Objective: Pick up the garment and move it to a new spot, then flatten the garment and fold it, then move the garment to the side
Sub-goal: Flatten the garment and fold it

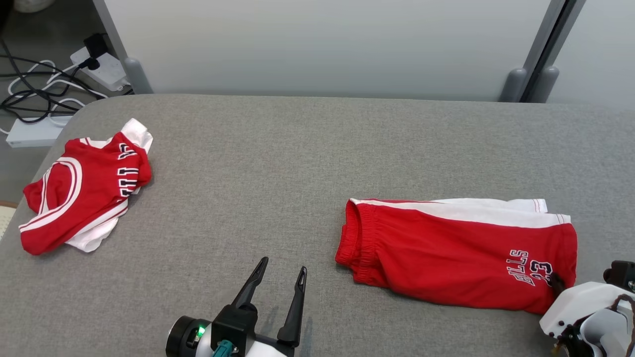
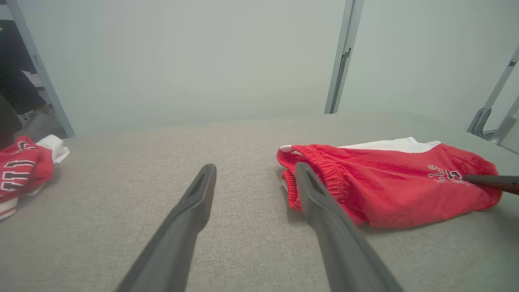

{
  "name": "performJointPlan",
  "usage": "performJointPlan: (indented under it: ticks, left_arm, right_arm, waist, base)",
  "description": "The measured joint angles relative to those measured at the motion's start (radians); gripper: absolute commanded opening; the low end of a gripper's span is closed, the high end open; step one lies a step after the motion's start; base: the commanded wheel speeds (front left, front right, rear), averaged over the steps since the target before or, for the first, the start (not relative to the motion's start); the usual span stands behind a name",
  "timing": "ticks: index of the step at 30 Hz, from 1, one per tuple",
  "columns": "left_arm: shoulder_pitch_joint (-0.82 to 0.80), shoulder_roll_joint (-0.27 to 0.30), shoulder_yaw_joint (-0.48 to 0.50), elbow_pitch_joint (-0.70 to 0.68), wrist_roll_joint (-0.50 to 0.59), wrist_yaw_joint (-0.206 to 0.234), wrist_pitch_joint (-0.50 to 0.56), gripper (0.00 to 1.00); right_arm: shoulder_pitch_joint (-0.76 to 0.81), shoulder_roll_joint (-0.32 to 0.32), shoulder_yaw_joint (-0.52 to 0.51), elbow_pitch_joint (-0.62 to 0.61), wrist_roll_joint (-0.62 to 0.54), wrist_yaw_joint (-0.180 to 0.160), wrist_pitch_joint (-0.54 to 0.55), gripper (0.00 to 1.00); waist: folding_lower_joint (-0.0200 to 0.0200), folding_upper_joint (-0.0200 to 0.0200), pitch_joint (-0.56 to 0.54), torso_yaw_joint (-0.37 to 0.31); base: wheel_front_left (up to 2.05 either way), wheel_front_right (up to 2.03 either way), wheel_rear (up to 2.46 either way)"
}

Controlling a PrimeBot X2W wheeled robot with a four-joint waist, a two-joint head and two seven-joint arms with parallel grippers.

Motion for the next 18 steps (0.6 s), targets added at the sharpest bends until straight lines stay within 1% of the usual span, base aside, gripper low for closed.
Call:
performJointPlan:
  ticks: [7,12,18]
  left_arm:
    - [0.009,0.002,0.001,0.001,0.0,0.0,0.0,1.0]
    - [0.019,0.002,-0.004,0.01,-0.007,-0.002,0.0,1.0]
    - [0.029,0.004,-0.005,0.011,-0.008,-0.003,0.0,1.0]
  right_arm:
    - [0.056,-0.008,0.0,-0.043,0.022,0.0,-0.026,0.0]
    - [0.086,-0.009,0.005,-0.126,0.053,0.0,-0.041,0.0]
    - [0.101,0.0,0.03,-0.26,0.082,0.0,-0.04,0.0]
  waist:
    - [0.0,0.0,-0.025,-0.035]
    - [-0.0001,0.0,-0.052,-0.034]
    - [0.0,0.0,-0.061,-0.014]
  base:
    - [0.0,0.0,0.0]
    - [0.0,0.0,0.0]
    - [0.0,0.0,0.0]
